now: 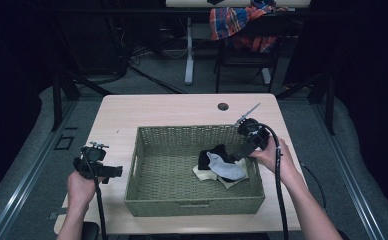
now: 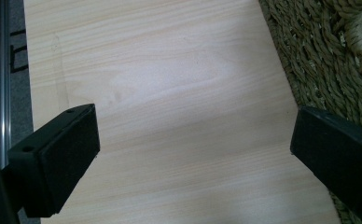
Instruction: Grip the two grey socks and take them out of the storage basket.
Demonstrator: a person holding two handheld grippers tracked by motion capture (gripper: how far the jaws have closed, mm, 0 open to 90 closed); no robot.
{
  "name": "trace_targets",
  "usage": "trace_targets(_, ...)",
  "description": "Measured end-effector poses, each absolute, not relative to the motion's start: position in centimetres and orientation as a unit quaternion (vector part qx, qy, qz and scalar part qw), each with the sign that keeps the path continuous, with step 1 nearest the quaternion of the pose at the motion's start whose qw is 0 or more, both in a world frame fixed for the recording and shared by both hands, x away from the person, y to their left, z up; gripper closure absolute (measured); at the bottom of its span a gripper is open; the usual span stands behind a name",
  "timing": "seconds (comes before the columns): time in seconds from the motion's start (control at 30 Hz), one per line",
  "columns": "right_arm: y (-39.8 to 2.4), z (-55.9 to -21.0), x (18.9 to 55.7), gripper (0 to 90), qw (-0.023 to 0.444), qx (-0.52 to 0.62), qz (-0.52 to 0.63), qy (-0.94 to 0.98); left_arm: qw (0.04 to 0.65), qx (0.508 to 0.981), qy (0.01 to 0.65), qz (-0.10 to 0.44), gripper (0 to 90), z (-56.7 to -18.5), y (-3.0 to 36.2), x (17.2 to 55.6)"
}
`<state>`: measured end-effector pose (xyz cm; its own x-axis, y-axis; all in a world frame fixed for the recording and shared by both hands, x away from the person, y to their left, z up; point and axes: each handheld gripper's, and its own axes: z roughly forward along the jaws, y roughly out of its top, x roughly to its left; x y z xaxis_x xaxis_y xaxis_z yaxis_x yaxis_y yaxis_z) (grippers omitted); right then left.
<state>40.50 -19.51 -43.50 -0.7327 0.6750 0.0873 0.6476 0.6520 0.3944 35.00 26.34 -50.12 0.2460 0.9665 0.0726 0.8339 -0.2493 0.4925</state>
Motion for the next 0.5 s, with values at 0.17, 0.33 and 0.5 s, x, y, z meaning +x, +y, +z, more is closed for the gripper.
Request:
trace_targets(0.17, -18.5, -44.7, 40.9, 0.0, 0.033, 0.364, 0.193, 0.911, 0.181, 0.765, 0.589, 0.187, 1.5, -50.1, 26.7, 34.8)
trace_targets(0.33, -17.9, -45.6, 41.3, 0.9, 0.032, 0.365, 0.184, 0.912, 0.182, 0.768, 0.585, 0.187, 1.5, -50.0, 26.4, 34.8)
trace_targets(0.5, -17.0, -46.7, 41.5, 8.0, 0.026, 0.358, 0.163, 0.919, 0.181, 0.768, 0.586, 0.186, 1.5, -50.0, 26.5, 34.8)
